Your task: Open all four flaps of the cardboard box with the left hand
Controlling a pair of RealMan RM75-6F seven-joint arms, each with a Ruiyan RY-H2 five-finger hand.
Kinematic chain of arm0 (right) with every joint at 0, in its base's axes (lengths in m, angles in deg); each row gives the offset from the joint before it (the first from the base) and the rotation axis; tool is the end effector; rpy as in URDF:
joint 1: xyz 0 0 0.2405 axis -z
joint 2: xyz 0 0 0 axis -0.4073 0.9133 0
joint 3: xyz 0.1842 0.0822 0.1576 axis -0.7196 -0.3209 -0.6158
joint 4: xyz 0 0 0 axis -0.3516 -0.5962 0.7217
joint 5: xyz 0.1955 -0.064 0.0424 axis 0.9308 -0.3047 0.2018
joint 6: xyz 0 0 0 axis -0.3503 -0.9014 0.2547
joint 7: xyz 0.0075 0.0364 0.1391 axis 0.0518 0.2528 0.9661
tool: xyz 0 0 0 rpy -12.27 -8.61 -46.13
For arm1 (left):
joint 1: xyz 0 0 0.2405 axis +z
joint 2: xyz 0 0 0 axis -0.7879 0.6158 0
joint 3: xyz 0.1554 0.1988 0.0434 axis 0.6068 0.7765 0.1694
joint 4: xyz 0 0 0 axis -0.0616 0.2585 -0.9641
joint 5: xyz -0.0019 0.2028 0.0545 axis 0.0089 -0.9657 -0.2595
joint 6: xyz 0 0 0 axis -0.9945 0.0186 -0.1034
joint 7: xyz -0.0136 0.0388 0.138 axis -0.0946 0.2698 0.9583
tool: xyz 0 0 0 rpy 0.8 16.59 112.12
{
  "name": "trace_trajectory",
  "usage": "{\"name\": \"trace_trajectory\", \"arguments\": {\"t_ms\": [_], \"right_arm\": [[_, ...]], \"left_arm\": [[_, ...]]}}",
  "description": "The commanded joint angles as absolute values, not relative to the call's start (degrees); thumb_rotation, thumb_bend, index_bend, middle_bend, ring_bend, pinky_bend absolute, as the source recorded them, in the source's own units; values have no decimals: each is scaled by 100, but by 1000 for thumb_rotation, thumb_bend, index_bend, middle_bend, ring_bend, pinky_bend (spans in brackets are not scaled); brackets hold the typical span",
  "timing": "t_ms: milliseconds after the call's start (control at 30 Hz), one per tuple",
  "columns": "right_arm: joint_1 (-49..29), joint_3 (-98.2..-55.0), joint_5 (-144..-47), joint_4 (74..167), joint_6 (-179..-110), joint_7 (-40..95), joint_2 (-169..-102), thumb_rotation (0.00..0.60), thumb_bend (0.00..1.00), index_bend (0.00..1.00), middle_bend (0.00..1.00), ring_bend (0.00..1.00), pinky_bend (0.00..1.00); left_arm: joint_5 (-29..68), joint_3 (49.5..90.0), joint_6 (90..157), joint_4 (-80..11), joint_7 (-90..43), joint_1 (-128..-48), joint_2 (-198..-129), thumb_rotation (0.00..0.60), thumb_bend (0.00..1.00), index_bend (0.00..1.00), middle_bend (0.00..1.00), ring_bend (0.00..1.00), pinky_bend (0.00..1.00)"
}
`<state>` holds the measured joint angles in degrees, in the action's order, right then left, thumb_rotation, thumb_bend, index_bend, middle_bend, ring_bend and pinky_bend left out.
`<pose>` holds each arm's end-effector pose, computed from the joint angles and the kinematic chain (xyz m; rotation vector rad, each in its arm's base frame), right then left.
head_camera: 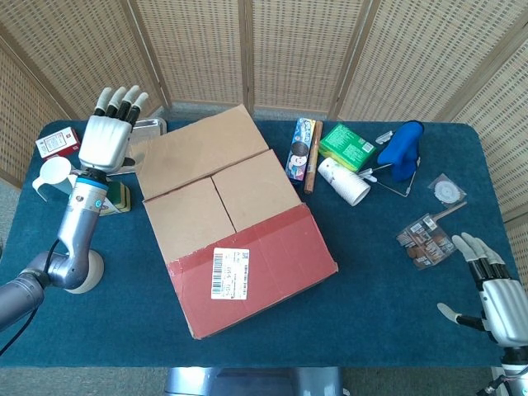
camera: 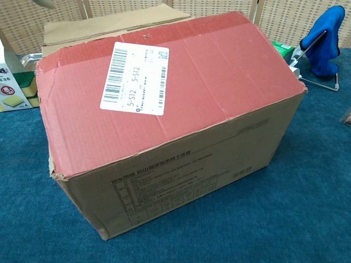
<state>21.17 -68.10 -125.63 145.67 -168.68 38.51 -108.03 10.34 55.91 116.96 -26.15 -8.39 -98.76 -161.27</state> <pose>-0.2823 -0.1644 0.1883 1.3896 -1.0109 1.1234 -0.1594 0.4562 0.1284 -1.5316 -0.4789 -0.9563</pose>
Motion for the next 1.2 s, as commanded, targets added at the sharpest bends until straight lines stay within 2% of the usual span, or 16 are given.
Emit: {"name": "trace_trajectory", "arguments": {"t_ms": [33, 133, 233, 300, 367, 400, 533, 667, 733, 933, 1000, 1100, 1200], "right_arm": [[2110, -6803, -12564, 14561, -16856, 3863, -10805, 600, 0, 0, 0, 0, 129], [2107, -6795, -12580, 14565, -16858, 3846, -10814, 600, 0, 0, 0, 0, 129], [2100, -6771, -12619, 14578, -16846, 3846, -10815, 600, 0, 0, 0, 0, 129], [2093, -6758, -12649, 14586, -16839, 3822, -10821, 600, 0, 0, 0, 0, 129], [2088, -6748, -12668, 14597, -16834, 3800, -10828, 600, 0, 0, 0, 0, 129], [2083, -6743, -12680, 14603, -16829, 3791, -10831, 600, 0, 0, 0, 0, 129], [2070, -6727, -12714, 14626, -16817, 3777, -10835, 600, 0, 0, 0, 0, 129], [2066, -6714, -12744, 14643, -16825, 3777, -10833, 600, 0, 0, 0, 0, 130], [2063, -6709, -12750, 14645, -16822, 3779, -10832, 600, 0, 0, 0, 0, 130], [2054, -6707, -12740, 14634, -16817, 3800, -10831, 600, 0, 0, 0, 0, 129], [2053, -6709, -12734, 14633, -16819, 3802, -10832, 600, 0, 0, 0, 0, 129], [2048, -6704, -12726, 14630, -16807, 3807, -10832, 600, 0, 0, 0, 0, 129], [2041, -6699, -12724, 14630, -16795, 3799, -10838, 600, 0, 0, 0, 0, 129]], "left_arm": [[1236, 5588, 11292, -3622, -1295, -9793, -15470, 600, 89, 11, 0, 0, 0], [1562, 5492, 10764, -4724, -1772, -9639, -14626, 600, 89, 44, 0, 0, 18], [1780, 5393, 10417, -5444, -2220, -9518, -13983, 600, 89, 77, 30, 17, 160], [1874, 5357, 10136, -5798, -2493, -9459, -13565, 600, 90, 152, 80, 63, 237], [1927, 5348, 9898, -6003, -2701, -9436, -13285, 600, 92, 252, 148, 131, 280], [1982, 5330, 9731, -6123, -2889, -9425, -13141, 600, 93, 269, 172, 154, 296], [2089, 5280, 9133, -6350, -3525, -9412, -12756, 600, 95, 289, 240, 217, 391], [1965, 5315, 8809, -6357, -3884, -9408, -12628, 600, 94, 298, 258, 221, 397], [1872, 5356, 8835, -6300, -3943, -9392, -12672, 600, 95, 323, 274, 221, 395], [1300, 5495, 9318, -6070, -4128, -9285, -13124, 600, 111, 519, 351, 221, 382], [906, 5548, 9522, -6023, -4318, -9216, -13293, 600, 116, 518, 325, 214, 380], [57, 5697, 10082, -5929, -4724, -9071, -13631, 600, 116, 462, 272, 197, 387], [-967, 6056, 10694, -5680, -5203, -9009, -13988, 600, 116, 508, 345, 231, 408]]}}
